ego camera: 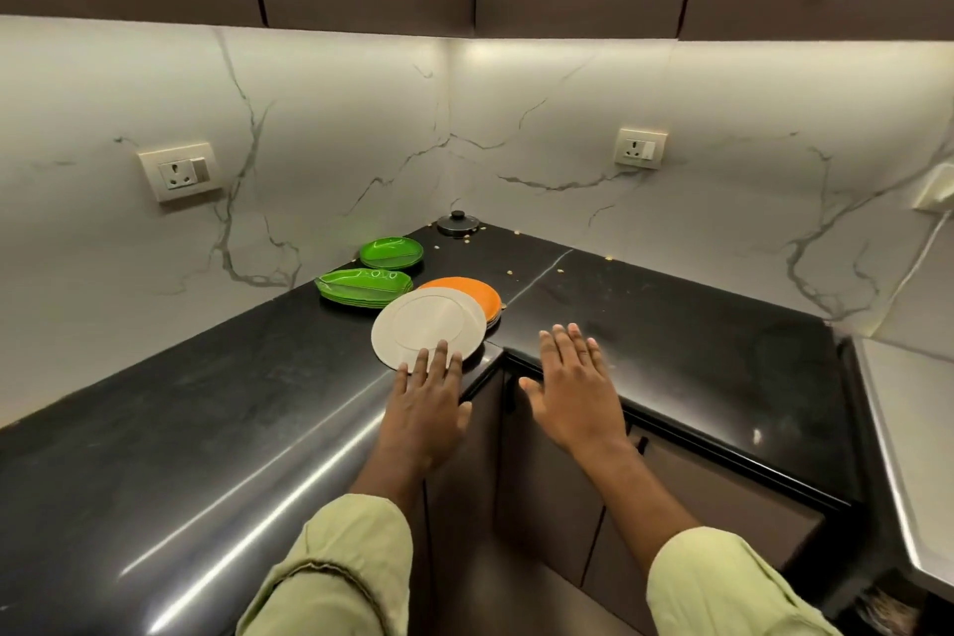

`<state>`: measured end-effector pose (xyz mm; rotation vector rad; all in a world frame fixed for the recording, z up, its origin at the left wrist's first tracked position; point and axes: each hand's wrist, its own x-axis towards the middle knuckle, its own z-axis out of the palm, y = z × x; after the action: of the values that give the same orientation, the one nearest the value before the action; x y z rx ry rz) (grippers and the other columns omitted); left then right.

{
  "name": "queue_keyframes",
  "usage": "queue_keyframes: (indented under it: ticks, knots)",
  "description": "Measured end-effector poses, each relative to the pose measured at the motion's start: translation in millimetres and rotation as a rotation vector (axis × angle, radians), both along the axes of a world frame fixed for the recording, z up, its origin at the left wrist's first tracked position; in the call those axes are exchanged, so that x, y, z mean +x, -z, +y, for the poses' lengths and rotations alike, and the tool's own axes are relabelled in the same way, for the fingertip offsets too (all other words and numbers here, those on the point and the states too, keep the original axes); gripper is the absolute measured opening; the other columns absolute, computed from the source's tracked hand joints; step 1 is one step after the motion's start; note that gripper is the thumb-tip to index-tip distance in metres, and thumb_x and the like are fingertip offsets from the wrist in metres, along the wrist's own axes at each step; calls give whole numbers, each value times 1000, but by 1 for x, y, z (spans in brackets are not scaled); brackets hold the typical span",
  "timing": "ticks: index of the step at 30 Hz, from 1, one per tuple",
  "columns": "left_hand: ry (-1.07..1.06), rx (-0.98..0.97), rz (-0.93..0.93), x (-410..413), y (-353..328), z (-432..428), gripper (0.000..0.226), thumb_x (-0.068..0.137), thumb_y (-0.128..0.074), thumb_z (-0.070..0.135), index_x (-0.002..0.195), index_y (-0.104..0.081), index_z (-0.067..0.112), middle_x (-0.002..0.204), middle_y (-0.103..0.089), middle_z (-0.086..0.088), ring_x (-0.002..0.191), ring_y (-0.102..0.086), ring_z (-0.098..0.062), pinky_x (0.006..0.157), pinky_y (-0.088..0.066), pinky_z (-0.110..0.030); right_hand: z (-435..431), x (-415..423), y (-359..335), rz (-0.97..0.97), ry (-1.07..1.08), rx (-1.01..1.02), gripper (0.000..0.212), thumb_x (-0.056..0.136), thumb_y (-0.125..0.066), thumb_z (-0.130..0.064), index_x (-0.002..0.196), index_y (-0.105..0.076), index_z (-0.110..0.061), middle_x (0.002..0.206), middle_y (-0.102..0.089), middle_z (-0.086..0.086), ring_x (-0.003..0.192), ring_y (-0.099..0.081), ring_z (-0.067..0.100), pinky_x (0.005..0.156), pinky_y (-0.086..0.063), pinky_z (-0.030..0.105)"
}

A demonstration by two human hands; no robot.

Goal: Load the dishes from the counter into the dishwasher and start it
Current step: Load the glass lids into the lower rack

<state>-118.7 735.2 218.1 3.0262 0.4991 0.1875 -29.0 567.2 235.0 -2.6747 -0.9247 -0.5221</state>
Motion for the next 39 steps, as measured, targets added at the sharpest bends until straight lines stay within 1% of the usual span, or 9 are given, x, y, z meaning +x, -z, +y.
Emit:
queue_keyframes:
  ticks: [7, 9, 13, 16, 20, 23, 28, 34, 39]
  knots:
    - [-37, 12, 69, 61, 15, 39, 71, 102, -39, 39, 159, -4, 16, 166, 6, -6, 153, 2, -29, 122, -2, -47, 34, 82, 19, 87, -5, 56, 72, 98, -44, -51, 154, -23, -11, 161, -22, 11, 151, -10, 25, 121, -4, 38]
    - [-43, 29, 93, 89, 14, 45, 71, 102, -39, 39, 159, -3, 17, 166, 8, -6, 153, 3, -28, 122, -1, -46, 42, 111, 20, 102, -16, 60, 71, 98, -47, -50, 153, -27, -10, 160, -25, 13, 150, -13, 27, 120, -4, 38]
    - [-51, 47, 87, 155, 10, 51, 71, 103, -37, 41, 159, -1, 18, 166, 10, -5, 153, 3, -28, 122, -1, -45, 53, 174, 25, 103, -29, 41, 71, 93, -58, -47, 148, -38, -7, 154, -35, 17, 147, -26, 31, 118, -13, 41]
    - [-32, 71, 79, 197, 10, 53, 69, 102, -36, 41, 159, -3, 18, 166, 8, -6, 153, 2, -28, 122, -1, -45, 59, 220, 26, 93, -30, 24, 71, 91, -60, -46, 147, -40, -6, 153, -37, 18, 146, -28, 32, 117, -15, 42]
    - [-38, 83, 128, 236, 12, 61, 69, 103, -34, 40, 159, -2, 16, 166, 8, -7, 153, 4, -28, 122, 0, -45, 68, 266, 25, 141, -76, -1, 71, 98, -46, -47, 154, -23, -10, 161, -20, 13, 151, -10, 27, 121, -4, 39]
    - [-74, 80, 144, 271, 15, 83, 69, 104, -34, 42, 159, -1, 16, 166, 9, -8, 153, 5, -28, 122, -1, -45, 87, 301, 24, 145, -96, 6, 71, 99, -44, -48, 155, -21, -11, 162, -18, 13, 151, -9, 26, 122, -4, 39]
    - [-108, 22, 120, 333, 23, 130, 71, 104, -37, 45, 159, -2, 17, 166, 8, -6, 153, 3, -28, 122, -6, -45, 127, 356, 25, 160, -117, -70, 71, 101, -38, -50, 156, -14, -13, 164, -10, 10, 152, -1, 24, 119, 5, 35]
    - [-49, -22, 147, 416, 35, 188, 72, 104, -36, 46, 159, -1, 16, 166, 8, -8, 153, 4, -29, 122, -6, -46, 187, 423, 26, 168, -93, -183, 72, 101, -32, -54, 156, -10, -13, 164, -8, 9, 152, 1, 23, 120, 3, 37]
    - [-33, -66, 164, 478, 41, 238, 74, 103, -36, 49, 159, 0, 15, 166, 7, -9, 153, 2, -30, 123, -8, -47, 237, 472, 27, 183, -70, -225, 73, 101, -32, -54, 156, -8, -15, 164, -6, 8, 152, 2, 22, 120, 4, 37]
